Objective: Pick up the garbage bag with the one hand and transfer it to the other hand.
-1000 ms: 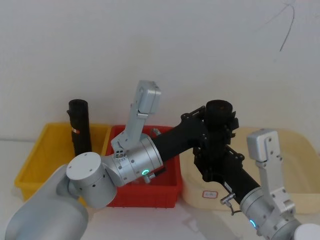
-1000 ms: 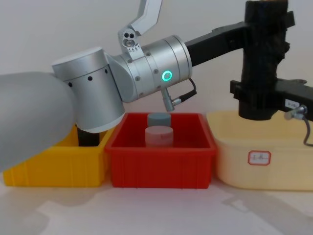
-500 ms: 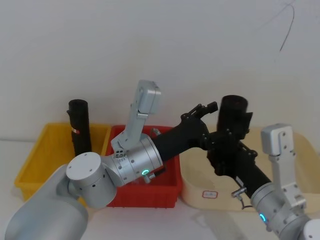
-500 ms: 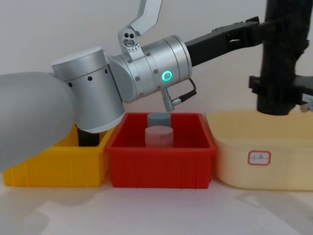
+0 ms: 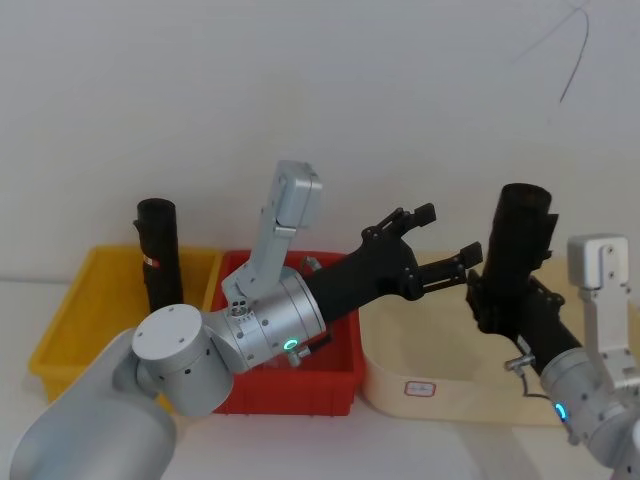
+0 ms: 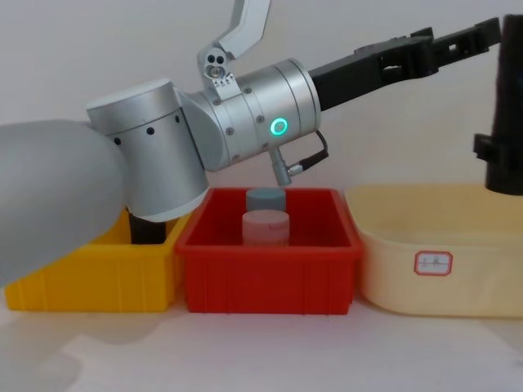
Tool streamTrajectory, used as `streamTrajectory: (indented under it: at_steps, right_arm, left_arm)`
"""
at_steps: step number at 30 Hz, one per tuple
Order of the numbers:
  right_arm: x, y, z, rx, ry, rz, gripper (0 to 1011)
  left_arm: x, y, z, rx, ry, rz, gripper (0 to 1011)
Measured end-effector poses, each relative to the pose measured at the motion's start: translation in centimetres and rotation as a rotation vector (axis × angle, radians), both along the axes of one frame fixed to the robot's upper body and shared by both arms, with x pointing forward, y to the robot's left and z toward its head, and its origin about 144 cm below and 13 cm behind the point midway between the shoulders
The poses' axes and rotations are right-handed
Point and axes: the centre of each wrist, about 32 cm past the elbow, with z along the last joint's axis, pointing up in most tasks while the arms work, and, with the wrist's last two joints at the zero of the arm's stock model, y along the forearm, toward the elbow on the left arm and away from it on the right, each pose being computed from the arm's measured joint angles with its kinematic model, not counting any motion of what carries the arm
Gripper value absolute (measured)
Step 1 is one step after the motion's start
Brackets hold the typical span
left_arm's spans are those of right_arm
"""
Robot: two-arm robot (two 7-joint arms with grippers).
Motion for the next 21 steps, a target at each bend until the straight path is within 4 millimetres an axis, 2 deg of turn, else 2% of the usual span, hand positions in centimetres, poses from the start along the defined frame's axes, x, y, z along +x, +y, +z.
streamTrajectory:
  at_steps: [3, 9, 12, 15, 17, 20, 21]
  right_arm:
    - [0.4, -0.4, -0.1, -0.003, 0.012, -0.021, 507]
    - [1.3, -1.3, -0.4, -0.019, 0.046, -0.071, 718]
    - [1.5, -1.5, -0.4, -0.021, 0.052, -0.079, 770]
    - [1.6, -1.6, -0.4, -0.024, 0.055, -0.083, 894]
    - [1.6, -1.6, -0.3, -0.025, 0.054, -0.081, 894]
    - [1.6, -1.6, -0.1, -0.026, 0.046, -0.070, 998]
    - [1.6, -1.5, 0.0, -0.026, 0.044, -0.067, 1001]
  left_arm:
    - [0.0, 0.0, 0.0, 0.000, 0.000, 0.000, 1000]
    - [0.0, 0.0, 0.0, 0.000, 0.000, 0.000, 1000]
    - [0.0, 0.0, 0.0, 0.000, 0.000, 0.000, 1001]
    - [0.0, 0.1, 0.0, -0.001, -0.002, 0.003, 1001]
    - [-0.1, 0.2, 0.0, -0.004, -0.005, 0.010, 1000]
    - [-0.2, 0.4, 0.1, -0.011, -0.012, 0.029, 1000]
    - [-0.2, 0.5, 0.1, -0.014, -0.014, 0.034, 1001]
